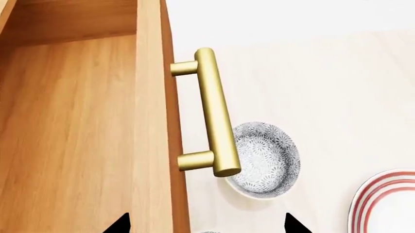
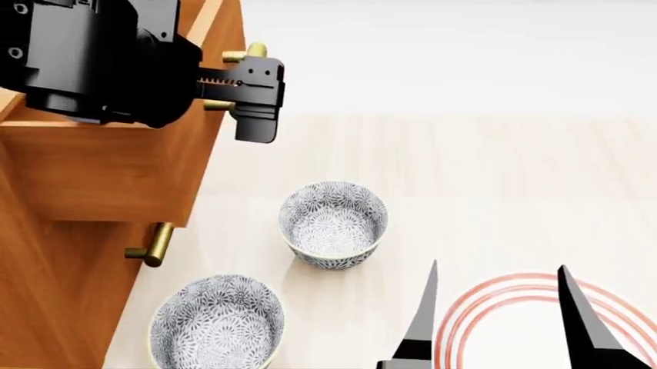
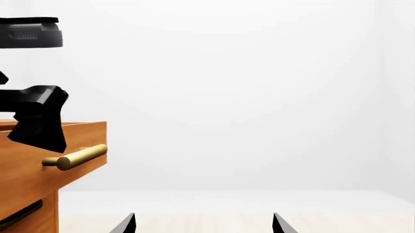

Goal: Open the top drawer of the cabinet.

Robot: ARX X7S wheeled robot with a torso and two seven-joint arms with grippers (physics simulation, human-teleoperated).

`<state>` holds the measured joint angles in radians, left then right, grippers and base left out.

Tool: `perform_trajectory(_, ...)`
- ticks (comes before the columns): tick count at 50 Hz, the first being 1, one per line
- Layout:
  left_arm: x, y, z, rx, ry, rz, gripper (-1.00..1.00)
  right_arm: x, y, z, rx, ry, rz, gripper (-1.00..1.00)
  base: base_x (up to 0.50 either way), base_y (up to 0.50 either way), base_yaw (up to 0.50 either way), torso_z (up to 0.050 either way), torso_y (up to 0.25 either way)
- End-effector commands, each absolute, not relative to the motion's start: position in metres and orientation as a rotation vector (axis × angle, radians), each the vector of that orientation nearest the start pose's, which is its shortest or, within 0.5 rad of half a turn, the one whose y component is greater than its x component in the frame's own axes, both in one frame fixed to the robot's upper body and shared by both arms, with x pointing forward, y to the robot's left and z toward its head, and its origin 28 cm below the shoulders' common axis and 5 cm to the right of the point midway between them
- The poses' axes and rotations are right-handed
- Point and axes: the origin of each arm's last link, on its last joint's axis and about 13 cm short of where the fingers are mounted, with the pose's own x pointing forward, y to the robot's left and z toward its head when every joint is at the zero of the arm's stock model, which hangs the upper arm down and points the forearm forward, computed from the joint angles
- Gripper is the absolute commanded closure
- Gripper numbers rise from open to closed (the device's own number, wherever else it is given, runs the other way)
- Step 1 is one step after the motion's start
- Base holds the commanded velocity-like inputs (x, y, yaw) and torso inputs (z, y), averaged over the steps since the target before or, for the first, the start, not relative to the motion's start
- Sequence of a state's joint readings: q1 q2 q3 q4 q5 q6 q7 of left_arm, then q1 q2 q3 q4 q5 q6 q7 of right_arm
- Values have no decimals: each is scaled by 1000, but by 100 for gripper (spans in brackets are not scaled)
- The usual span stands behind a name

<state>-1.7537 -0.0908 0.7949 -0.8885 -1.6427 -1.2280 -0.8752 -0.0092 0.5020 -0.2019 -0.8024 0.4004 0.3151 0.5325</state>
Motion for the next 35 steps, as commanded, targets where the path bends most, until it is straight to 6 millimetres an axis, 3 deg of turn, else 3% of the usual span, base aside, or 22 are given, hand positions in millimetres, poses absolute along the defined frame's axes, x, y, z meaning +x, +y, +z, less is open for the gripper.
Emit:
perform_trajectory(1, 334, 104, 347, 5, 781, -427, -100, 166, -111, 150, 0, -363, -22, -100, 0, 0, 0, 0, 0)
perform_trajectory(35, 320, 74, 341, 13, 792, -521, -100, 164, -111, 150, 4, -366, -24, -100, -5, 0, 0, -2, 0)
